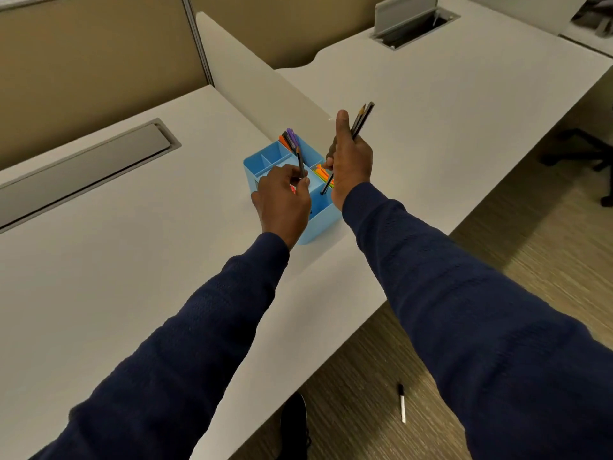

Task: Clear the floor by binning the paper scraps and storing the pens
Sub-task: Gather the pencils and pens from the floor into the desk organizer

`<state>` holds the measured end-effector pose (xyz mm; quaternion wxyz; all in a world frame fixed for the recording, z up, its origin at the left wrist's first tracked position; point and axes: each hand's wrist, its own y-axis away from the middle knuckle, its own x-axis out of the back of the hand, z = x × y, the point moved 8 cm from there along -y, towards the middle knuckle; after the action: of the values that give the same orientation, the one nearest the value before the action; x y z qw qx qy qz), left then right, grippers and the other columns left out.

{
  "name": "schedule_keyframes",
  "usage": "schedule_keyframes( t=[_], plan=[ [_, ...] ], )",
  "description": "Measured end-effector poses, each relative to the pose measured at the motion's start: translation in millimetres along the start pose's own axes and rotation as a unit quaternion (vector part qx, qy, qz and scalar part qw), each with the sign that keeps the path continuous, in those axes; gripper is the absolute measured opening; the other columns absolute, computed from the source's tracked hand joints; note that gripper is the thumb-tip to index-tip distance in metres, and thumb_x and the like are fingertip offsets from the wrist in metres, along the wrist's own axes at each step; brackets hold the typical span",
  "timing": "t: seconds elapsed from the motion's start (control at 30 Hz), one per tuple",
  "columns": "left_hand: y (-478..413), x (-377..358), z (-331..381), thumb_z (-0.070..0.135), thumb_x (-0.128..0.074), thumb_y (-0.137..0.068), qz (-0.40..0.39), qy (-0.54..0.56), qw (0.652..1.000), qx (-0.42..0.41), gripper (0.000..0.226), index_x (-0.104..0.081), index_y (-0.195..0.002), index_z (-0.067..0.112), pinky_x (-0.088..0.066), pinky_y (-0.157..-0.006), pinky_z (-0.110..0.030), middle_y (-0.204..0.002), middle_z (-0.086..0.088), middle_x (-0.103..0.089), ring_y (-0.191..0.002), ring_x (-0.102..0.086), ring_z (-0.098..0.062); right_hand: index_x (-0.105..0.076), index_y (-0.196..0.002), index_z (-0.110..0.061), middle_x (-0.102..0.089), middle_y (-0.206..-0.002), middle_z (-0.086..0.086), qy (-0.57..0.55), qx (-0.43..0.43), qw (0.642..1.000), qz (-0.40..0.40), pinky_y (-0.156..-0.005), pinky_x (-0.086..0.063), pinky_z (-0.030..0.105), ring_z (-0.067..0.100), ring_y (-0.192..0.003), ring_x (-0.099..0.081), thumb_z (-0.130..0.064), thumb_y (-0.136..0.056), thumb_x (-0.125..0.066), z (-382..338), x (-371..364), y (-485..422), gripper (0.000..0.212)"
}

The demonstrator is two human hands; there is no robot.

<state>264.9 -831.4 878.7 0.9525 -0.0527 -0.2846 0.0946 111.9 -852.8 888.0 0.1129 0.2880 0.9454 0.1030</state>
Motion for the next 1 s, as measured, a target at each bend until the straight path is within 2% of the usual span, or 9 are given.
schedule_keyframes(
  t=[0.13, 0.23, 0.47, 0.7, 0.73, 0.8, 0.83, 0.9, 1.0],
  plan=[
    [-2, -10, -8, 0.030, -0.060, -0.098, -0.024, -0.072, 0.997, -0.012, 0.022, -0.073, -0.113, 0.022, -0.033, -0.091, -0.039, -0.117, 0.003, -0.071, -0.118, -0.055, -0.020, -0.045, -0.060, -0.019, -0.039, -0.048, -0.008, 0.018, -0.022, 1.000, 0.003, -0.051, -0.041, 0.028, 0.009, -0.045, -0.036, -0.052, -0.090, -0.067, 24, -1, -3, 0.049],
    [1, -15, -11, 0.032, -0.059, -0.097, -0.038, -0.100, 0.994, -0.027, 0.024, -0.073, -0.114, 0.023, -0.030, -0.088, -0.038, -0.116, 0.002, -0.071, -0.117, -0.052, -0.022, -0.046, -0.061, -0.019, -0.040, -0.047, -0.007, 0.030, -0.037, 0.999, 0.006, -0.053, -0.042, 0.028, 0.009, -0.044, -0.037, -0.050, -0.089, -0.068, 38, 4, -4, 0.048],
    [4, -27, -17, 0.037, -0.058, -0.098, -0.077, -0.153, 0.984, -0.038, 0.031, -0.071, -0.123, 0.022, -0.034, -0.097, -0.042, -0.125, -0.001, -0.069, -0.122, -0.049, -0.023, -0.052, -0.061, -0.017, -0.057, -0.054, 0.000, 0.045, -0.009, 0.999, -0.001, -0.061, -0.049, 0.028, 0.012, -0.052, -0.048, -0.048, -0.092, -0.065, 39, 5, -2, 0.046],
    [7, -34, -18, 0.035, -0.059, -0.098, -0.103, -0.142, 0.983, -0.049, 0.034, -0.067, -0.129, 0.024, -0.035, -0.099, -0.045, -0.134, -0.002, -0.066, -0.126, -0.048, -0.025, -0.065, -0.077, -0.016, -0.078, -0.088, 0.005, 0.016, 0.001, 1.000, -0.006, -0.091, -0.056, 0.037, 0.020, -0.087, -0.072, -0.061, -0.098, -0.045, 33, 17, 4, 0.053],
    [8, -34, -17, 0.034, -0.059, -0.098, -0.106, -0.129, 0.985, -0.050, 0.034, -0.067, -0.130, 0.024, -0.034, -0.100, -0.045, -0.134, -0.002, -0.065, -0.126, -0.048, -0.025, -0.066, -0.077, -0.017, -0.079, -0.092, 0.004, 0.018, 0.002, 1.000, -0.004, -0.092, -0.056, 0.038, 0.018, -0.092, -0.073, -0.062, -0.098, -0.043, 31, 20, 5, 0.055],
    [10, -32, -14, 0.033, -0.060, -0.097, -0.104, -0.102, 0.988, -0.053, 0.035, -0.065, -0.131, 0.023, -0.034, -0.102, -0.047, -0.133, -0.002, -0.065, -0.126, -0.048, -0.025, -0.071, -0.085, -0.017, -0.078, -0.100, -0.001, 0.023, 0.009, 1.000, 0.001, -0.086, -0.050, 0.031, 0.007, -0.092, -0.072, -0.064, -0.098, -0.039, 25, 27, 8, 0.058],
    [11, -31, -11, 0.033, -0.060, -0.097, -0.099, -0.090, 0.989, -0.055, 0.036, -0.063, -0.131, 0.023, -0.034, -0.103, -0.047, -0.132, -0.002, -0.064, -0.125, -0.049, -0.024, -0.072, -0.095, -0.016, -0.076, -0.107, -0.002, 0.028, 0.014, 1.000, 0.002, -0.089, -0.044, 0.030, 0.007, -0.097, -0.069, -0.064, -0.099, -0.036, 22, 30, 9, 0.060],
    [15, -28, -5, 0.032, -0.061, -0.096, -0.090, -0.066, 0.992, -0.061, 0.037, -0.061, -0.133, 0.023, -0.036, -0.104, -0.047, -0.130, -0.003, -0.063, -0.123, -0.051, -0.023, -0.070, -0.117, -0.015, -0.071, -0.124, -0.001, 0.040, 0.023, 0.999, 0.007, -0.100, -0.036, 0.034, 0.013, -0.114, -0.060, -0.063, -0.101, -0.032, 15, 39, 12, 0.063],
    [22, -24, 4, 0.030, -0.063, -0.095, -0.077, -0.017, 0.994, -0.072, 0.036, -0.060, -0.131, 0.022, -0.037, -0.101, -0.041, -0.124, -0.004, -0.061, -0.117, -0.054, -0.021, -0.065, -0.129, -0.017, -0.066, -0.132, -0.001, 0.055, 0.032, 0.998, 0.025, -0.114, -0.028, 0.041, 0.016, -0.129, -0.054, -0.062, -0.101, -0.029, 6, 59, 18, 0.064]
  ],
)
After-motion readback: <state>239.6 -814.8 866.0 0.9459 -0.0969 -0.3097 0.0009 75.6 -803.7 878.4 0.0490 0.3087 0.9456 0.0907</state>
